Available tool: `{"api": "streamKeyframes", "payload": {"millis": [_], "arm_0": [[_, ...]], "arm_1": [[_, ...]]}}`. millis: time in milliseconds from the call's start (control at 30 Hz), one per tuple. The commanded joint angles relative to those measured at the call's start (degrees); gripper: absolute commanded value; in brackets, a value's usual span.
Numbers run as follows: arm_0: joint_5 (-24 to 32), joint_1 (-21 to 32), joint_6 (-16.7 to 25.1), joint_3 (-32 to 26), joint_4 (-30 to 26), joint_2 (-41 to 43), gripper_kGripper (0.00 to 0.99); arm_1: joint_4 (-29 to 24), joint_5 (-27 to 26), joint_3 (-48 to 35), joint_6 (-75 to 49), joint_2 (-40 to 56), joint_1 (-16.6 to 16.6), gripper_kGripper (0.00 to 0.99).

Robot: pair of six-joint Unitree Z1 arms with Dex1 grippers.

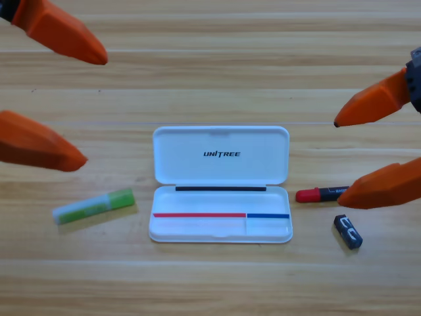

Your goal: Clean up eraser and pencils

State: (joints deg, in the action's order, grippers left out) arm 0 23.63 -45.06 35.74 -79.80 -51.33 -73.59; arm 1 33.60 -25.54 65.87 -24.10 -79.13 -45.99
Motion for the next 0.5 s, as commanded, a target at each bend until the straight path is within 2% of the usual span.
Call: {"api": "streamKeyframes", "payload": {"millis": [33,267,367,433,500], "arm_0": [[-0.7,-1.4,0.6,0.8,-0.8,-1.5,0.98],[-1.0,-1.4,0.7,1.2,-0.8,-1.6,0.98],[-1.6,-1.4,0.7,1.4,-0.9,-1.6,0.98],[-4.1,-1.4,1.3,1.3,-1.0,-1.8,0.98],[-10.0,-1.4,2.4,1.1,-1.1,-2.9,0.979]], "arm_1": [[0.8,-1.2,-0.7,0.5,-1.6,-1.3,0.983],[1.0,-1.2,-2.7,0.5,0.0,-1.3,0.983],[3.0,-1.0,-2.7,0.8,1.3,-1.2,0.983],[4.7,-0.8,-2.4,1.2,2.0,-1.0,0.983],[6.6,0.4,-2.3,2.2,2.5,-0.8,0.983]]}}
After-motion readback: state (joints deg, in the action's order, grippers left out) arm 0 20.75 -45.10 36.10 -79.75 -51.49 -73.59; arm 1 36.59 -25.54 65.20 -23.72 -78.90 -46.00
